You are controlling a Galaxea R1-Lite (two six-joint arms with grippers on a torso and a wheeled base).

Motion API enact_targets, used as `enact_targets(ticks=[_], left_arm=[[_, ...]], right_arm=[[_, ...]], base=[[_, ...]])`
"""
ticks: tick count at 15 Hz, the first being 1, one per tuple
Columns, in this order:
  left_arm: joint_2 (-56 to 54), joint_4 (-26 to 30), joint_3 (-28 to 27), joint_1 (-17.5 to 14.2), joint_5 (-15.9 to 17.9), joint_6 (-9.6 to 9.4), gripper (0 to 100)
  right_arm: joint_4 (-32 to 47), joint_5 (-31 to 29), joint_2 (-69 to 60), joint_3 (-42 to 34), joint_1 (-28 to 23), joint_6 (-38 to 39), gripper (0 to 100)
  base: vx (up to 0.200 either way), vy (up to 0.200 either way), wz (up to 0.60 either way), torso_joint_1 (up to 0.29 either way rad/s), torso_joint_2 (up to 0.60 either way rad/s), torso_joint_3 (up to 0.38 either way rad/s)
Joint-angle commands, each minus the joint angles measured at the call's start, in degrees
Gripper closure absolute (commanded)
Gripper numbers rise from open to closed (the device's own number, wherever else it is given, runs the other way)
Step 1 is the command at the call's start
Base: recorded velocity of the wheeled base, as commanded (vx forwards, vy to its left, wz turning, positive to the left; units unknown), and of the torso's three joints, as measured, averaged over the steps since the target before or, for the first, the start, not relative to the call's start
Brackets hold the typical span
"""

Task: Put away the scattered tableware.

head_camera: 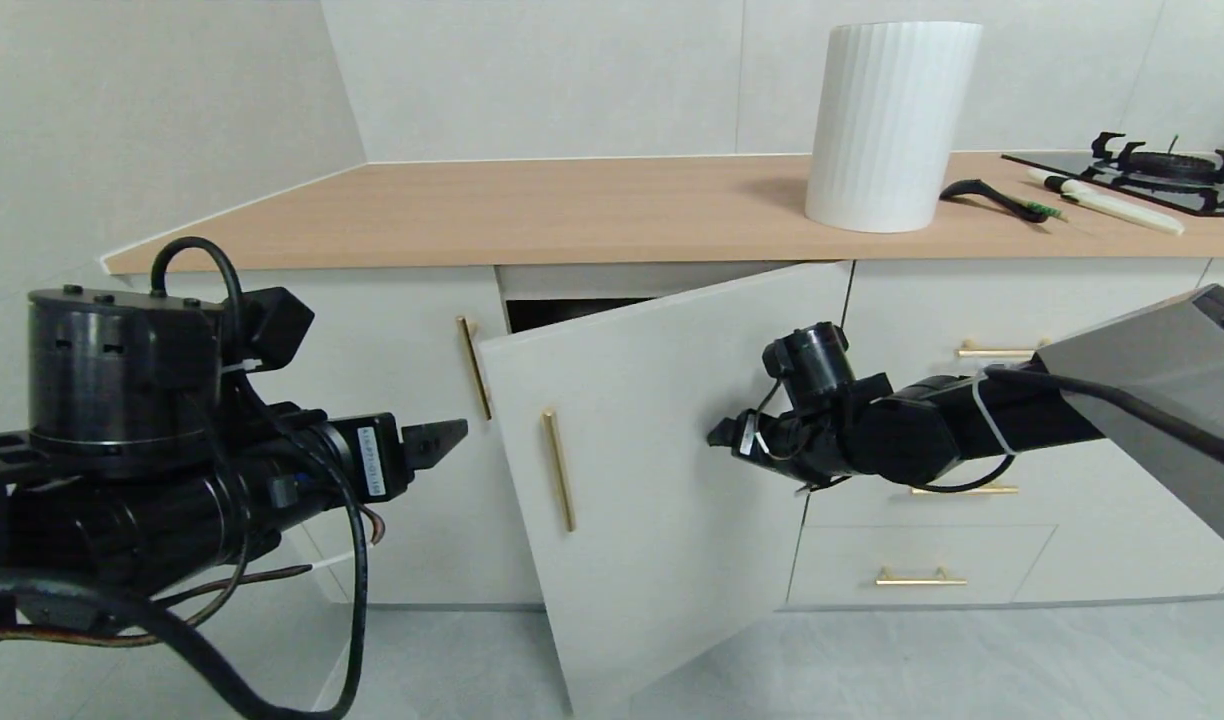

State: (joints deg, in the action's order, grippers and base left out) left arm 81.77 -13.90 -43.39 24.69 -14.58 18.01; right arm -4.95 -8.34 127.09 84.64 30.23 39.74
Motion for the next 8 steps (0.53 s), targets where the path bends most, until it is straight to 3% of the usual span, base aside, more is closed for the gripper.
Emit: enact_targets(ticks=[1, 8], left_arm=[[-1.62, 0.01, -0.3, -0.34, -0.01, -0.08, 0], [-1.35, 0.01, -0.21, -0.34, 0.08, -0.08, 0]], right_arm=[[-0.85, -1.15, 2.55, 3.78, -0.09, 3.33, 0], [-5.25, -7.04, 4.22, 6.42, -0.53, 7.1, 0]], base=[[0.0, 0.0, 0.0, 0.0, 0.0, 0.0], [0.0, 0.0, 0.0, 0.0, 0.0, 0.0]])
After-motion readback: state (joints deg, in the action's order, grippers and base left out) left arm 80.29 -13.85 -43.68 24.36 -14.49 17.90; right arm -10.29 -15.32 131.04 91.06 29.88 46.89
